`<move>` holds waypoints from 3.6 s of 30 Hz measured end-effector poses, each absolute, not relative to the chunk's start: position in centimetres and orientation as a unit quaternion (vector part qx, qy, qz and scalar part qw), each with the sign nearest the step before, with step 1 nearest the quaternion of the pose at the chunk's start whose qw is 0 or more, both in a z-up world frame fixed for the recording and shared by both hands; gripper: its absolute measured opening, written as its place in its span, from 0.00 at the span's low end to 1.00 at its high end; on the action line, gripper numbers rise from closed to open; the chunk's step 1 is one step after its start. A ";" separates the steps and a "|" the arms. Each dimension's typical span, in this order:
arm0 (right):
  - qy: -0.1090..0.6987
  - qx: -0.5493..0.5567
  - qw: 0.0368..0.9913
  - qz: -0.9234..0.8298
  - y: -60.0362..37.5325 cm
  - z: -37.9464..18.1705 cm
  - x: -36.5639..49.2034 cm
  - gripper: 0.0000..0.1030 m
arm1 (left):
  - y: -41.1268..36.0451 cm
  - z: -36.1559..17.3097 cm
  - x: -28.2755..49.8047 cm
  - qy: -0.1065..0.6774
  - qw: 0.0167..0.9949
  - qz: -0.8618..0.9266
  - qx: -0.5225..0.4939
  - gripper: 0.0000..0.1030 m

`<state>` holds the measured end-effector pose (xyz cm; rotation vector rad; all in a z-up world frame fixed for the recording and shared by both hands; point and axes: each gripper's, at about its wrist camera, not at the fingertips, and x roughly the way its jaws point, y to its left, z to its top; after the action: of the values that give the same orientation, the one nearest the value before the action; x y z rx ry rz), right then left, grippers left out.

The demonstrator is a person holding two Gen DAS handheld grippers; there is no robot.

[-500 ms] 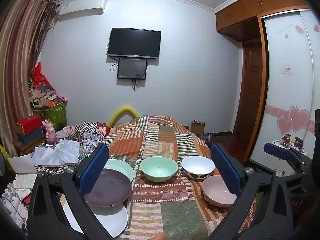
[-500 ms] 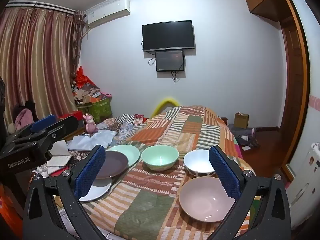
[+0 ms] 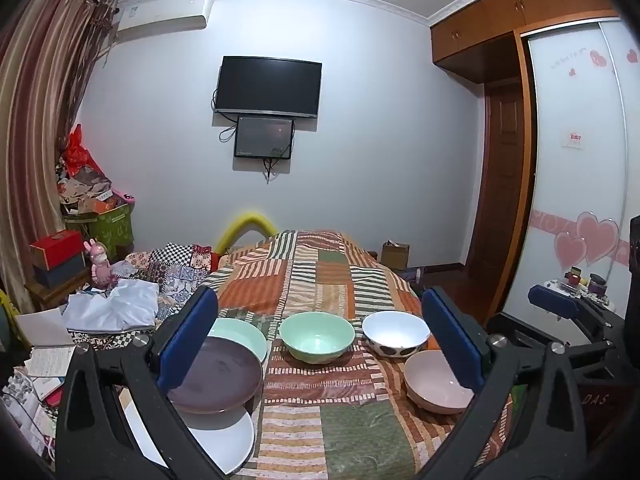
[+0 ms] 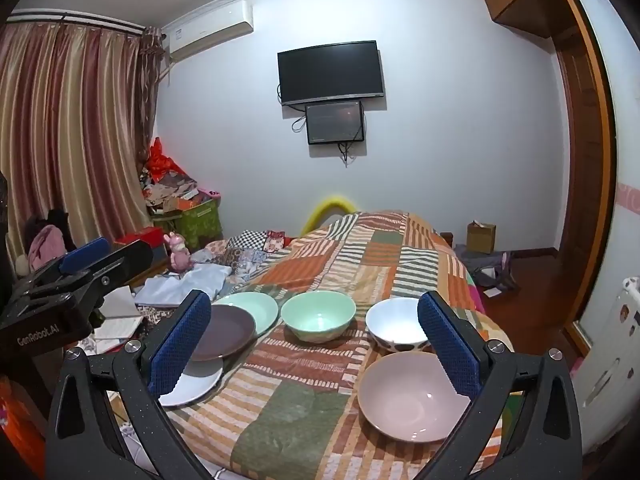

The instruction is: Organize plates and bowls

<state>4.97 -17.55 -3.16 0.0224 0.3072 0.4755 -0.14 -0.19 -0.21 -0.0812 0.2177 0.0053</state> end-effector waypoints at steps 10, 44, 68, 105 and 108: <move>0.150 0.014 0.961 0.232 -18.0 -2.7 5.0 1.00 | -0.2 -0.2 -0.1 0.111 0.993 0.003 -0.044 1.00; 0.144 0.011 0.961 0.235 -17.8 -2.6 4.7 1.00 | 0.1 -0.5 0.0 0.115 0.992 0.003 -0.049 1.00; 0.149 0.014 0.959 0.240 -17.7 -2.6 4.9 1.00 | 0.8 -0.8 0.3 0.122 0.991 0.005 -0.052 1.00; 0.299 -0.039 0.905 0.300 -7.0 -10.2 16.1 0.86 | 14.9 -10.0 11.4 0.281 0.952 0.101 -0.067 0.82; 0.316 -0.043 0.896 0.309 -5.5 -11.1 17.1 0.80 | 16.9 -11.0 12.7 0.298 0.945 0.108 -0.078 0.75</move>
<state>17.14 -5.46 -11.13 -0.0892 0.6550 0.6395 12.70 16.92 -10.96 -0.1579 0.6066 0.2194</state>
